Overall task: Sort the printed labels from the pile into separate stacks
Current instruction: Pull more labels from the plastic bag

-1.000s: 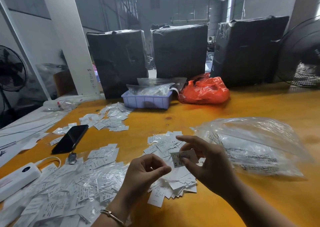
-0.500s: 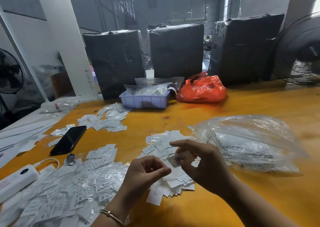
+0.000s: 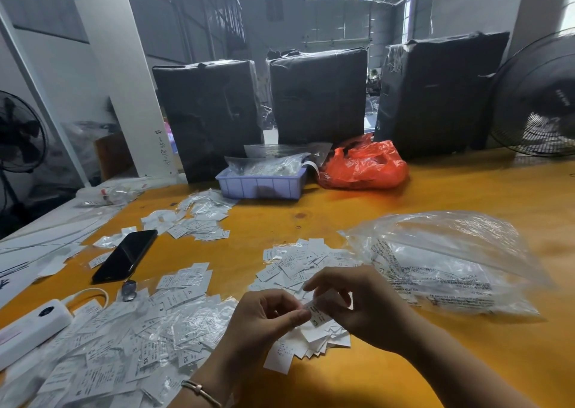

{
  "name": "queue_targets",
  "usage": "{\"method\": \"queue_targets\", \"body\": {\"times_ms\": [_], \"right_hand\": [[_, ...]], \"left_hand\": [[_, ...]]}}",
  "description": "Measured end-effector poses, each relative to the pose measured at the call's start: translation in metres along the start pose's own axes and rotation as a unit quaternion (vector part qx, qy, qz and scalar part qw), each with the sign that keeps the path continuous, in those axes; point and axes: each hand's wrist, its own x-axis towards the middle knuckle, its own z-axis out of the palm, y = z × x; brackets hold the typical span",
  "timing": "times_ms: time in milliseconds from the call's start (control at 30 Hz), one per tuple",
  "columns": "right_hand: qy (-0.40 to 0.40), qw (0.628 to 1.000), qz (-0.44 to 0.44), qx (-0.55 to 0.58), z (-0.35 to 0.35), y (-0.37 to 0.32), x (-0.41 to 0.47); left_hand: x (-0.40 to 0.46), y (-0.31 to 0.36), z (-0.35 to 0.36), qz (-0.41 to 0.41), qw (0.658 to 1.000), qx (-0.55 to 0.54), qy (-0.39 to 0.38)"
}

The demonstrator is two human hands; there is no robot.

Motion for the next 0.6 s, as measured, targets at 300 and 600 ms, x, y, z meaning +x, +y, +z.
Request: {"method": "queue_targets", "body": {"times_ms": [300, 600], "right_hand": [[0.086, 0.994, 0.039, 0.061, -0.005, 0.0046, 0.0037], [0.073, 0.989, 0.063, 0.108, 0.0028, 0.0081, 0.0035]], "left_hand": [[0.0033, -0.0014, 0.0009, -0.008, 1.0, -0.021, 0.012], [0.0053, -0.0045, 0.0045, -0.016, 1.0, -0.023, -0.006]]}}
